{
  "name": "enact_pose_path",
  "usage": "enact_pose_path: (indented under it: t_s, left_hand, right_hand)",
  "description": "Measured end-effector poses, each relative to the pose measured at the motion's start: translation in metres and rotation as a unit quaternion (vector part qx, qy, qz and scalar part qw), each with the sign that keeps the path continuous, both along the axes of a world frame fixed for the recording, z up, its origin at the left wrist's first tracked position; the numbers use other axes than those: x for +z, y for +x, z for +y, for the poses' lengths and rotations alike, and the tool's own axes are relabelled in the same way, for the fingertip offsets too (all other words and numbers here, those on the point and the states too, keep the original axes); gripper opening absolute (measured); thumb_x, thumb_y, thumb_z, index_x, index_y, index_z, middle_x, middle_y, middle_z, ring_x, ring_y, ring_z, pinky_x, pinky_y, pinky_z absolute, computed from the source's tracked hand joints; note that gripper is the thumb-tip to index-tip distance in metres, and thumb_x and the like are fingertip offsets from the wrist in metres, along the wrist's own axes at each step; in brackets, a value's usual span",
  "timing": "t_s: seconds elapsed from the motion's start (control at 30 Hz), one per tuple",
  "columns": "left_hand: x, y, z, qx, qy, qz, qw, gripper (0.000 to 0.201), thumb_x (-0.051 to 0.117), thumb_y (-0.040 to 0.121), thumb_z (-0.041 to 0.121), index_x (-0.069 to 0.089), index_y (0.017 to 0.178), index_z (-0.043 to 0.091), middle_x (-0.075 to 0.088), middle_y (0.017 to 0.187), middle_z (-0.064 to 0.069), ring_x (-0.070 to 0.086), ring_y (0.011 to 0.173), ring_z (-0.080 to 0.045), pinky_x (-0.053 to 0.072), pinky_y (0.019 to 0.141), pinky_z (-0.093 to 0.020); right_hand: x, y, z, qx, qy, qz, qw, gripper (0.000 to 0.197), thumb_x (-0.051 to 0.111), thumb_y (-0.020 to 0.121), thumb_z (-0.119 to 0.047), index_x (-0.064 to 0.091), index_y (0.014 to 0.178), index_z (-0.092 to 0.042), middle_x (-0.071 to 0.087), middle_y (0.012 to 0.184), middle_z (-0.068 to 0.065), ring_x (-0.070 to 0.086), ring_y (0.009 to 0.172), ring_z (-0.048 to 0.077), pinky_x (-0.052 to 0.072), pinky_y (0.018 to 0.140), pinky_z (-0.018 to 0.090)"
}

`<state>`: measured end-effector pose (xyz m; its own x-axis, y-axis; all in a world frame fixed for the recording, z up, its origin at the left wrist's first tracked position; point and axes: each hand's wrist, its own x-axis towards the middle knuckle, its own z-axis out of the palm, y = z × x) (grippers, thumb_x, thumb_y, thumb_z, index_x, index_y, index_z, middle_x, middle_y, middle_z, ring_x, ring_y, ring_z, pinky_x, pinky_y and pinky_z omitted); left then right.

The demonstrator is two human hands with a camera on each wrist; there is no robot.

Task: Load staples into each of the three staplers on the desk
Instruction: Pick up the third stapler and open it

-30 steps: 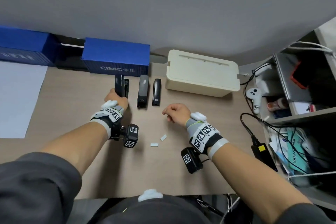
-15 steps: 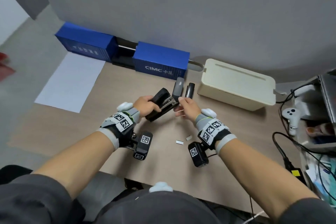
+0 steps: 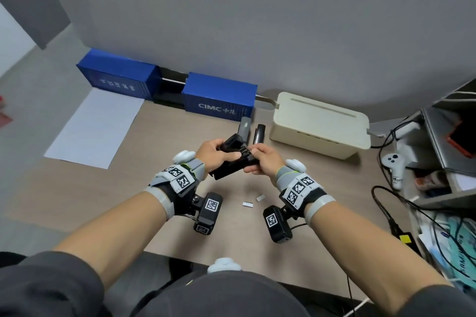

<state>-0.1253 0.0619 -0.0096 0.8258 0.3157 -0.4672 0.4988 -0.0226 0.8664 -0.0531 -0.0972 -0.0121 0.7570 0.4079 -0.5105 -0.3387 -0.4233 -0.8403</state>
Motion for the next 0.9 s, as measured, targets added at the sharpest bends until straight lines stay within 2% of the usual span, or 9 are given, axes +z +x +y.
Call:
enact_pose_path:
  t_s: [0.1,0.2,0.27,0.43,0.57,0.67,0.73,0.83,0.9]
  left_hand:
    - [0.007,-0.002,-0.002,0.008,-0.019,-0.001,1.0,0.037,0.08,0.079,0.025,0.069,0.115,0.019,0.073,0.098,-0.004,0.069,0.089,-0.02,0.053,0.072,-0.027]
    - [0.012,-0.005,-0.003,0.011,-0.029,-0.005,1.0,0.034,0.079,0.081,0.024,0.07,0.113,0.019,0.072,0.093,-0.001,0.068,0.084,-0.016,0.05,0.067,-0.025]
    - [0.013,-0.006,-0.004,0.006,-0.022,-0.005,1.0,0.029,0.079,0.081,0.025,0.069,0.108,0.019,0.071,0.09,0.0,0.067,0.082,-0.015,0.049,0.063,-0.023]
    - [0.013,-0.009,-0.008,-0.002,-0.027,0.002,1.0,0.031,0.08,0.08,0.026,0.072,0.108,0.017,0.074,0.093,-0.003,0.069,0.084,-0.019,0.051,0.066,-0.024]
    - [0.014,-0.011,-0.007,-0.017,-0.045,0.009,0.999,0.03,0.081,0.08,0.027,0.072,0.106,0.015,0.074,0.089,-0.002,0.069,0.08,-0.016,0.052,0.065,-0.021]
    - [0.017,-0.013,-0.006,-0.022,-0.055,0.003,0.998,0.029,0.078,0.082,0.033,0.072,0.105,0.016,0.075,0.094,-0.006,0.07,0.085,-0.02,0.055,0.073,-0.027]
    - [0.019,-0.015,-0.007,-0.012,-0.08,0.003,0.997,0.03,0.07,0.087,0.042,0.071,0.103,0.017,0.074,0.097,-0.006,0.068,0.09,-0.023,0.054,0.076,-0.031]
    - [0.019,-0.023,-0.003,0.035,-0.16,0.063,0.984,0.035,0.051,0.096,0.052,0.066,0.093,0.02,0.069,0.097,-0.003,0.064,0.095,-0.024,0.05,0.086,-0.04]
    - [0.015,-0.03,-0.001,0.026,-0.206,0.103,0.973,0.033,0.047,0.099,0.047,0.066,0.102,0.02,0.069,0.104,-0.006,0.068,0.096,-0.029,0.048,0.09,-0.042]
  right_hand:
    - [0.01,-0.004,-0.006,0.012,0.014,-0.005,1.0,0.025,0.037,0.1,-0.022,0.059,0.089,-0.026,0.066,0.09,0.004,0.069,0.057,0.014,0.046,0.053,0.022]
    - [0.013,-0.007,-0.011,0.028,0.028,-0.012,0.999,0.017,0.047,0.096,-0.026,0.062,0.089,-0.028,0.066,0.09,0.002,0.067,0.074,0.019,0.05,0.067,0.032]
    - [0.01,-0.008,-0.014,0.034,0.027,-0.03,0.999,0.01,0.053,0.094,-0.022,0.062,0.093,-0.026,0.066,0.091,0.005,0.066,0.079,0.021,0.051,0.072,0.035]
    - [0.007,-0.013,-0.018,0.022,0.026,-0.051,0.998,0.008,0.053,0.095,-0.015,0.059,0.096,-0.019,0.067,0.088,0.009,0.07,0.07,0.027,0.049,0.061,0.03]
    - [0.008,-0.016,-0.02,0.033,0.034,-0.037,0.998,0.008,0.049,0.097,-0.014,0.056,0.096,-0.017,0.067,0.086,0.007,0.071,0.068,0.03,0.051,0.059,0.031]
    - [0.009,-0.017,-0.022,0.018,0.06,-0.022,0.998,0.009,0.045,0.099,-0.013,0.053,0.097,-0.016,0.065,0.088,0.008,0.071,0.061,0.022,0.053,0.059,0.03]
    - [0.008,-0.015,-0.025,-0.009,0.081,-0.011,0.997,0.012,0.044,0.099,-0.012,0.053,0.094,-0.017,0.065,0.089,0.011,0.071,0.06,0.019,0.055,0.062,0.027]
    - [0.002,-0.009,-0.033,-0.051,0.1,0.009,0.994,0.011,0.045,0.099,-0.012,0.055,0.097,-0.016,0.067,0.092,0.014,0.072,0.066,0.023,0.058,0.073,0.03]
    - [0.0,-0.006,-0.039,-0.077,0.114,0.019,0.99,0.011,0.044,0.099,-0.012,0.054,0.104,-0.012,0.068,0.092,0.013,0.072,0.068,0.024,0.059,0.073,0.03]
